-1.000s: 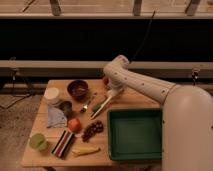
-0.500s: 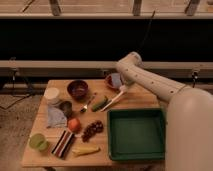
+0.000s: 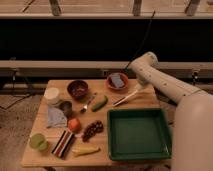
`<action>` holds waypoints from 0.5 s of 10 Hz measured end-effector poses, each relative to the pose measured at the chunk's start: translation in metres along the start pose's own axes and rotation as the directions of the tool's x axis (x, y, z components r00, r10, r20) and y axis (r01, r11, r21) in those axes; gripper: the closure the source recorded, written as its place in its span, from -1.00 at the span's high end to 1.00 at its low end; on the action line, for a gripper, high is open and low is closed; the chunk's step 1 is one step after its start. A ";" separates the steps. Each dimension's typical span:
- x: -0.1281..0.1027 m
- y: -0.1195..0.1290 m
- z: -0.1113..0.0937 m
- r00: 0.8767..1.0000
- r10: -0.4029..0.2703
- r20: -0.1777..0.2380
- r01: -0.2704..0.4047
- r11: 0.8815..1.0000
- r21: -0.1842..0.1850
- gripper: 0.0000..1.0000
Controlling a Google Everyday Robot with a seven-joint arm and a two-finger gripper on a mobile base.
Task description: Wipe table surface with brush
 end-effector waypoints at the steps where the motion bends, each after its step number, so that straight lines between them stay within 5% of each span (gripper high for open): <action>1: 0.009 0.014 0.001 1.000 0.000 -0.005 0.000 1.000 -0.011 -1.00; 3: 0.013 0.045 -0.001 1.000 -0.017 0.003 0.017 0.999 -0.029 -0.99; 5: -0.002 0.076 -0.007 0.998 -0.055 0.036 0.056 0.998 -0.041 -0.68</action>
